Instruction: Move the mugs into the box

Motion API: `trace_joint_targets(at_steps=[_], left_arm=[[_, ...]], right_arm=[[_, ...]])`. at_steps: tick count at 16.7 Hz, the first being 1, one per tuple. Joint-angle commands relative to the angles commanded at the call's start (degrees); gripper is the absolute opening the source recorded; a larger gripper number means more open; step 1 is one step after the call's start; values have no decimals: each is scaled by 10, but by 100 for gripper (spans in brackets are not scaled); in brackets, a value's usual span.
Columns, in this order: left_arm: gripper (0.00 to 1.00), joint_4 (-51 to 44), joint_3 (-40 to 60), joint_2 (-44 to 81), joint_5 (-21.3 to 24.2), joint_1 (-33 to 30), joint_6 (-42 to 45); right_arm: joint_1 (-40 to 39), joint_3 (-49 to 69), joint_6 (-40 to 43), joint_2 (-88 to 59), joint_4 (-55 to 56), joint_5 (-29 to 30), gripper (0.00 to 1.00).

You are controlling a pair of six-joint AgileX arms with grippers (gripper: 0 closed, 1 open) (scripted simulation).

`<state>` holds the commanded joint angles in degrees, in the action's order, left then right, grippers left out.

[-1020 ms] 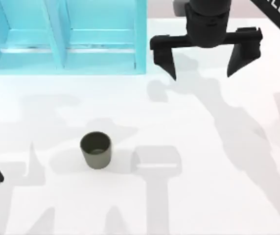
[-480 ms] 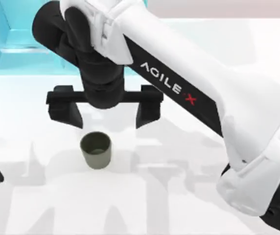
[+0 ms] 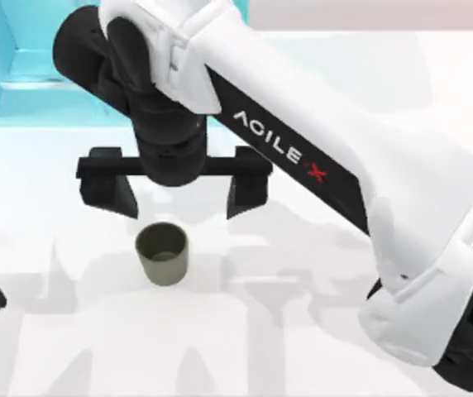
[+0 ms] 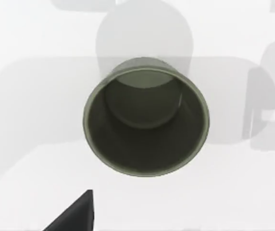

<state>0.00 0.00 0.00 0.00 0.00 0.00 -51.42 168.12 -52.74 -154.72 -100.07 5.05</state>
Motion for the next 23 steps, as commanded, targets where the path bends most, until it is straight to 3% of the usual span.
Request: trace_joint_targets(at_steps=[10,17,23], left_arm=[[100,0,0,0,0,0,0],[100,0,0,0,0,0,0],[100,0,0,0,0,0,0]], right_arm=[[6,322,5,-243,-75,4,100],[7,359,7,-275,-82,4,100],[7,359,7,-275,-82,4,55]])
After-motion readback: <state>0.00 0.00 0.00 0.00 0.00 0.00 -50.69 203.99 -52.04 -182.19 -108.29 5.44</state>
